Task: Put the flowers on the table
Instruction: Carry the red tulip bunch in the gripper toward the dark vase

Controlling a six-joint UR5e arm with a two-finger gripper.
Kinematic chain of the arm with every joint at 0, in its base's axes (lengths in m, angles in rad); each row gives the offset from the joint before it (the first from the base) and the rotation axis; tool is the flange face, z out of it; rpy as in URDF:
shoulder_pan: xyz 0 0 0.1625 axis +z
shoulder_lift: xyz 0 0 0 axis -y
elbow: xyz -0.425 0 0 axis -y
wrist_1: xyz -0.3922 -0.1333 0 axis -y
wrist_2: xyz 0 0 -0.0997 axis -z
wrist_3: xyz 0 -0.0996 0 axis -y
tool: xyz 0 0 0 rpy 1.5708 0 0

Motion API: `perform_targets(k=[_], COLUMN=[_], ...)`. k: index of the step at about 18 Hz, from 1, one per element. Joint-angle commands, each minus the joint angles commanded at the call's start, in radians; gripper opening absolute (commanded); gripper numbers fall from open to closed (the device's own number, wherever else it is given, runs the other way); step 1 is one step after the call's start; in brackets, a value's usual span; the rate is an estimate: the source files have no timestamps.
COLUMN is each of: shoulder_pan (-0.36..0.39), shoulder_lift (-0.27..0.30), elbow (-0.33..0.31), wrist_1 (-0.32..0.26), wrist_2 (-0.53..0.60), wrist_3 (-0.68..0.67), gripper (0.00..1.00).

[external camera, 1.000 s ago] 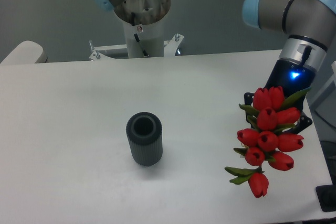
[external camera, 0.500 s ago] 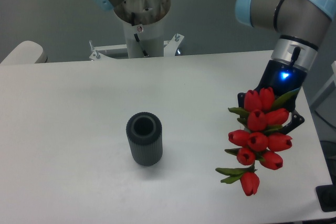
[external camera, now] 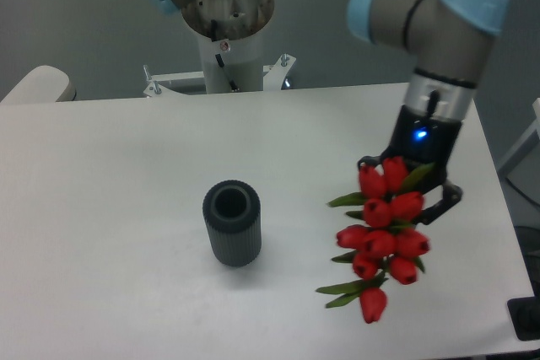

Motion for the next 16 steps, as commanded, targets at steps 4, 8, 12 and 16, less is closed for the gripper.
perform_targets(k=[4, 8, 12, 16], shoulder_pan=[-0.019, -0.034, -0.046, -0.054], shoulder_lift=[-0.003, -0.031, -0.093, -0.161], elbow=[-0.042, -0.045, -0.045, -0.032], wrist_1=[0.009, 0.011, 0.021, 0.029], wrist_2=[0.134, 0.275, 0.339, 0.363], wrist_3=[0.023, 0.046, 0.065, 0.066], gripper=[0.31, 0.31, 0.31, 0.31])
